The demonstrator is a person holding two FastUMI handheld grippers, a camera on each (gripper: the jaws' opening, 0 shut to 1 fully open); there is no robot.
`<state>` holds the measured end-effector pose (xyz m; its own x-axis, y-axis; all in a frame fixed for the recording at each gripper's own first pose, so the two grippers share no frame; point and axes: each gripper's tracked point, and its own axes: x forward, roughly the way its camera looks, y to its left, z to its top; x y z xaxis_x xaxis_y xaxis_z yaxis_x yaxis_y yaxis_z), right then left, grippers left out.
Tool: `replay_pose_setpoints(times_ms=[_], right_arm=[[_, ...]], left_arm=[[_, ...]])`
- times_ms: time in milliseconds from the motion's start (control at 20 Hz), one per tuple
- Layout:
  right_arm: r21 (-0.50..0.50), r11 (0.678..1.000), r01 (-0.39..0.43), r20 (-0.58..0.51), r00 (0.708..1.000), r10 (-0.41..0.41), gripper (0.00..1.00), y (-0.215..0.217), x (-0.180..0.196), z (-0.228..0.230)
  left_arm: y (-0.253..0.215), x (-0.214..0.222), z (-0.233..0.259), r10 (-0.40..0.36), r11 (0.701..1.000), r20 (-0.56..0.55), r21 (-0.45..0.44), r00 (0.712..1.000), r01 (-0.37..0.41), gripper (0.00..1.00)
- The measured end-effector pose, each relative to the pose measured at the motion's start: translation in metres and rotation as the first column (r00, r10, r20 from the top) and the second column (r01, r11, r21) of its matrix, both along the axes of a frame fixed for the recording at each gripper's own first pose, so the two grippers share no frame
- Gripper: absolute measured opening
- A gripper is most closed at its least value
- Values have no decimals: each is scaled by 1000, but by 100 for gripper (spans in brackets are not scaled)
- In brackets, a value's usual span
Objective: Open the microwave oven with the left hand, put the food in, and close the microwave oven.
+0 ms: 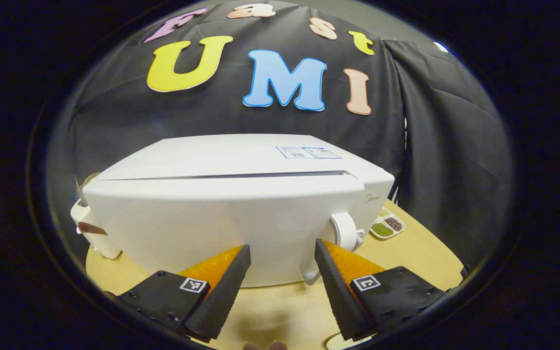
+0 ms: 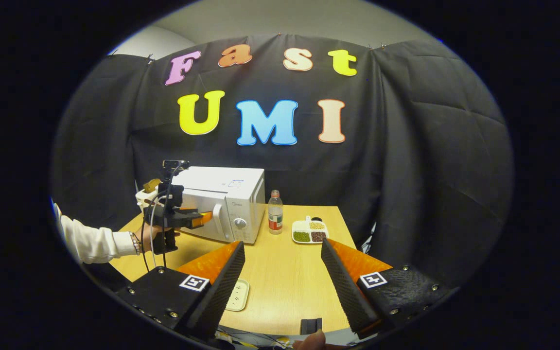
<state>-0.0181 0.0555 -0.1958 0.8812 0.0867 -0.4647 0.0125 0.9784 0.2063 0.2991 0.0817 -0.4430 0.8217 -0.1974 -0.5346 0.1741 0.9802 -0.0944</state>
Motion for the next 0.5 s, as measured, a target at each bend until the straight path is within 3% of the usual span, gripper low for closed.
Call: replay_pose_setpoints(times_ms=[200, 350, 500], right_arm=[[137, 988, -78, 34, 997, 74, 97, -14, 22, 3], [180, 978, -110, 50, 993, 103, 97, -24, 38, 8], [226, 960, -165, 57, 986, 156, 97, -8, 55, 25]], left_arm=[[-3, 6, 1, 87, 996, -48, 33, 995, -85, 94], [-4, -21, 60, 71, 992, 16, 103, 997, -73, 93], [7, -68, 149, 47, 977, 106, 201, 993, -68, 94]])
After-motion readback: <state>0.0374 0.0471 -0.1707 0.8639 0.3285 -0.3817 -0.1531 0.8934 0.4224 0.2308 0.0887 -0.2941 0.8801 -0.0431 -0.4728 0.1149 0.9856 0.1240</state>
